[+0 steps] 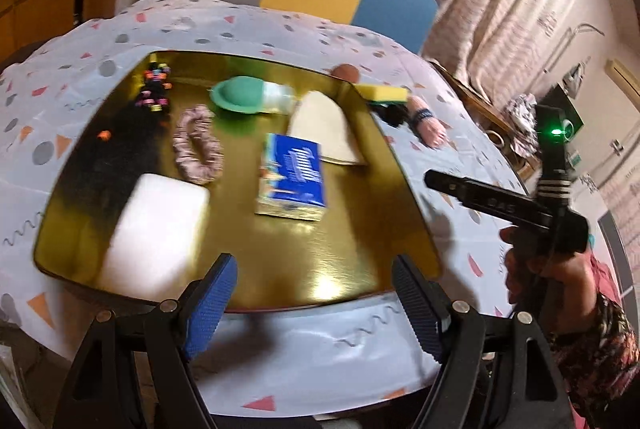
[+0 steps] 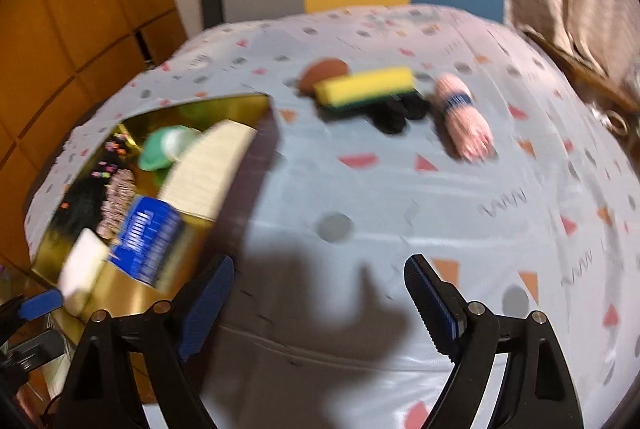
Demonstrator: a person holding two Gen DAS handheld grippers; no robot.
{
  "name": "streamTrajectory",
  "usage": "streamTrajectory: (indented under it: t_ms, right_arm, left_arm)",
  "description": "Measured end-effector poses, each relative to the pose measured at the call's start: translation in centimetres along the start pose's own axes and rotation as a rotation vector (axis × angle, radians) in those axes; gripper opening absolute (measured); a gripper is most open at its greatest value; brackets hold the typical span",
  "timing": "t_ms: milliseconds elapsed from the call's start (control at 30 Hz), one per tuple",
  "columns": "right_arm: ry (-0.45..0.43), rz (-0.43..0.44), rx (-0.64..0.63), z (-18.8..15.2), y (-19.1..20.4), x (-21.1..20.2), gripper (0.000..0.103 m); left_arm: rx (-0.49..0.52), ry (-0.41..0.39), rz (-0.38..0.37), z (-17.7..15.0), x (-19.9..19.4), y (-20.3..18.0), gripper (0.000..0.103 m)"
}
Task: Organize soft objects
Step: 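Move the right tool to the rolled pink towel and grasp it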
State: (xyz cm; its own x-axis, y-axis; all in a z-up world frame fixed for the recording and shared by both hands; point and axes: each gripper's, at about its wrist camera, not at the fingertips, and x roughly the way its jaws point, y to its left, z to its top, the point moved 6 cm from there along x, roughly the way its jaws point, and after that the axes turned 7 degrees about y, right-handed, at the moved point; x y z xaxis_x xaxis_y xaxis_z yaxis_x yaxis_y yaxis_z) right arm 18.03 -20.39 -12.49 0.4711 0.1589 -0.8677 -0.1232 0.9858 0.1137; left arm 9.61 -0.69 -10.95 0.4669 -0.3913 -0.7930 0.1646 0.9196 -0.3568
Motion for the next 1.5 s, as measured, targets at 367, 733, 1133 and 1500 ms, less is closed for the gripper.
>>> streamTrajectory:
  t_ms: [367, 733, 1133, 1500]
  right_arm:
    - [0.042, -0.084, 0.125, -0.1, -8.5, 1.1, 0.088]
    - [-0.010, -0.128, 0.189, 7.9, -13.3, 2.9, 0.088]
    - [0.035, -0.186, 0.163, 15.4, -14.7, 9.2, 0.070]
    - [0.102, -0.095, 0.204, 12.5, -16.5, 9.3, 0.035]
  left_arm:
    - [0.123, 0.051, -0.045, 1.1, 2.0, -7.3, 0.080]
    - [0.182, 0.078, -0.012, 3.5, 3.7, -10.7, 0.080]
    - [0.083, 0.093, 0.012, 4.9, 4.4, -7.9, 0.080]
    - [0.123, 0.114, 0.007, 6.1, 5.8, -10.1, 0.080]
